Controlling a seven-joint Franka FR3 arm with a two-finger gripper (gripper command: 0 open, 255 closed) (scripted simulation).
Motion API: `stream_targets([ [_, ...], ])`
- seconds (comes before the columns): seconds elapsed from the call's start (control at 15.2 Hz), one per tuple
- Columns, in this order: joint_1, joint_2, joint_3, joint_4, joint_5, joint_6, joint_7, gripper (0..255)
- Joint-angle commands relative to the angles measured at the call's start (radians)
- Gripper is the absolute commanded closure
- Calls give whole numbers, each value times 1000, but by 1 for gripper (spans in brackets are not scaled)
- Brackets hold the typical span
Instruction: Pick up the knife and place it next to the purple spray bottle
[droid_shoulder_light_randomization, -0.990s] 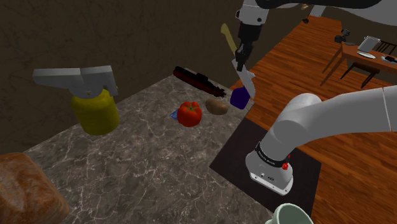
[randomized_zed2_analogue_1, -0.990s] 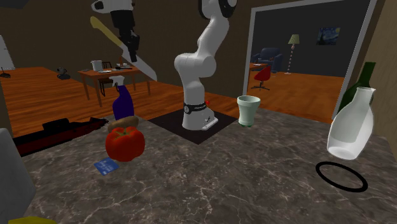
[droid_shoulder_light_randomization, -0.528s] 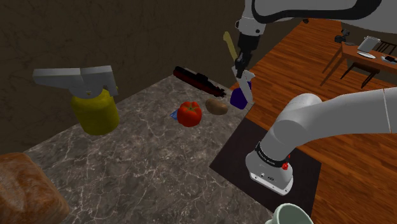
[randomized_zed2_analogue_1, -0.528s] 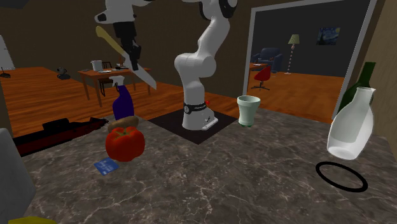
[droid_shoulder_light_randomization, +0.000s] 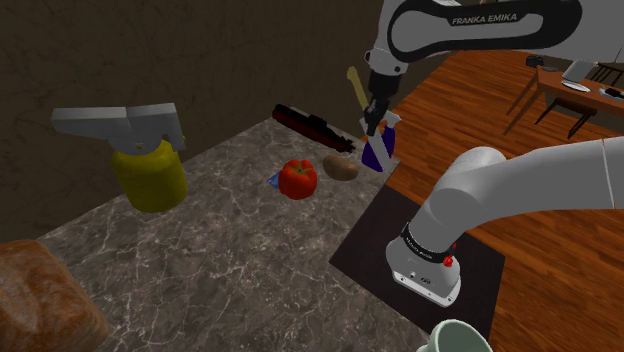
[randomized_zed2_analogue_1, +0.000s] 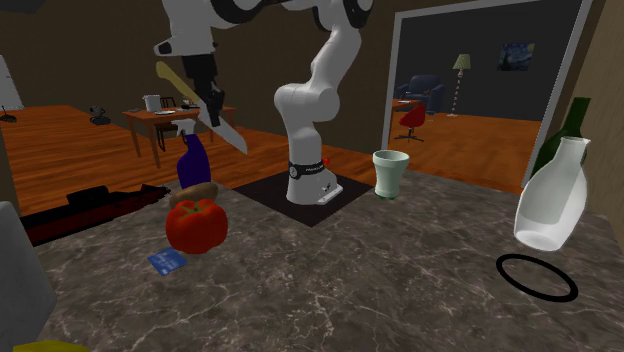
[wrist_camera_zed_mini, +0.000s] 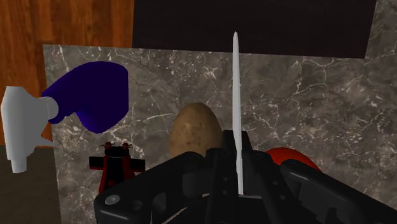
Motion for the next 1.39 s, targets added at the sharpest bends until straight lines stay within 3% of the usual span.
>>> stream_targets([
  [0.0, -3, 8, -7, -22, -6, 31, -4, 255],
  [1.32, -11, 142, -42, -222, -34, 365, -6, 255],
])
